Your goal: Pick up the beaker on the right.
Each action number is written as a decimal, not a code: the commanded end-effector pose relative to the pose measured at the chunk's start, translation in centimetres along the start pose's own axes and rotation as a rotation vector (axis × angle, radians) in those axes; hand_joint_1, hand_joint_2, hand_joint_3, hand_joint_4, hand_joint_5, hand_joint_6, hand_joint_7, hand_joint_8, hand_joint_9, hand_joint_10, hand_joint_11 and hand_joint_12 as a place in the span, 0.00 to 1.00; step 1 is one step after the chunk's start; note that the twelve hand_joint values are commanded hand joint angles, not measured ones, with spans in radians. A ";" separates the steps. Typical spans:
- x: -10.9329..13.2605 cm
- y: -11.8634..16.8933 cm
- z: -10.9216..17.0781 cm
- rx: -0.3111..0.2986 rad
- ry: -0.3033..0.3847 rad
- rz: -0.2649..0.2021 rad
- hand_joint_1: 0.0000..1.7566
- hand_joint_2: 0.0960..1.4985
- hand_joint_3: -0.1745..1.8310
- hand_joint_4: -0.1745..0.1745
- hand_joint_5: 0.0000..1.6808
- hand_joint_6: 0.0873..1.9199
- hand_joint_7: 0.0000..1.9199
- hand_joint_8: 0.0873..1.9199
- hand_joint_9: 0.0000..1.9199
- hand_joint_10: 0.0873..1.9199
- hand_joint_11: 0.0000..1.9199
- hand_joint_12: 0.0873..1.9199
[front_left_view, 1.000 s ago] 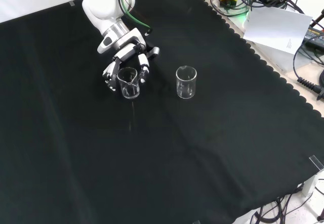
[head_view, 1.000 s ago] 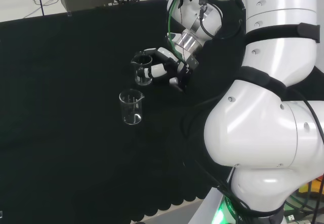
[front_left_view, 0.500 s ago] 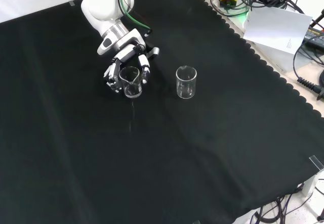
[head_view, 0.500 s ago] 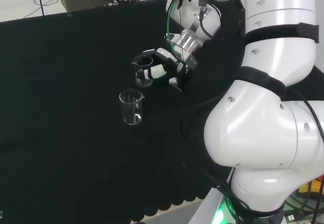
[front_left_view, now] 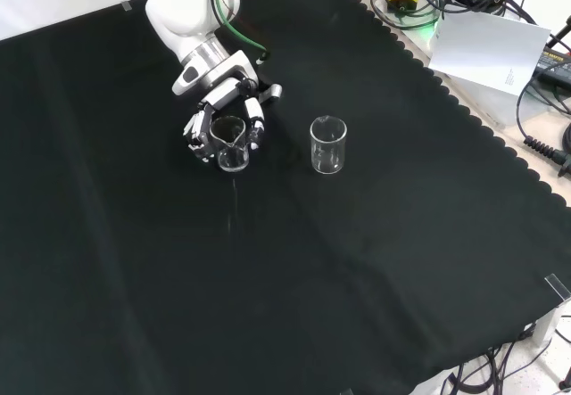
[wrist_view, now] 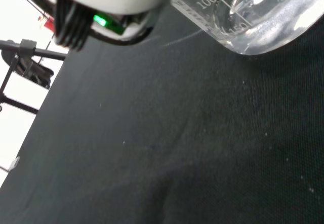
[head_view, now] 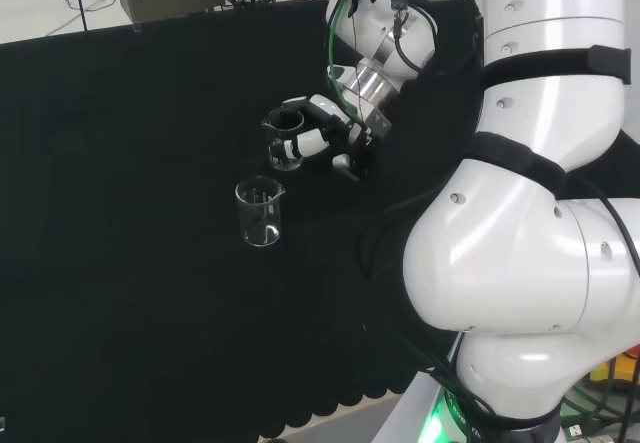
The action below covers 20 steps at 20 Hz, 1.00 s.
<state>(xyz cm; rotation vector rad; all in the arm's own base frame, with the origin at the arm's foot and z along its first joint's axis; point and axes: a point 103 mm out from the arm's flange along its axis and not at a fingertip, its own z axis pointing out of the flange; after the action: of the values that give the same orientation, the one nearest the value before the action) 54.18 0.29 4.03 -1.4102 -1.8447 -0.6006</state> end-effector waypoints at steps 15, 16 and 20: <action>4.7 -2.8 -9.2 -0.201 -0.233 -0.056 0.65 0.44 0.30 1.00 0.89 0.03 0.91 0.00 0.91 0.00 0.84 0.25; 5.1 -3.2 -9.7 -0.194 -0.236 -0.057 0.65 0.44 0.30 1.00 0.89 0.03 0.91 0.00 0.91 0.00 0.84 0.25; 6.8 -5.4 -11.2 -0.163 -0.277 -0.057 0.66 0.44 0.31 1.00 0.89 0.03 0.92 0.00 0.92 0.00 0.84 0.25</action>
<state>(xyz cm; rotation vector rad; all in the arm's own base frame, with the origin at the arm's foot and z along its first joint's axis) 53.88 -3.59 13.72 -1.6007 -2.0437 -0.7108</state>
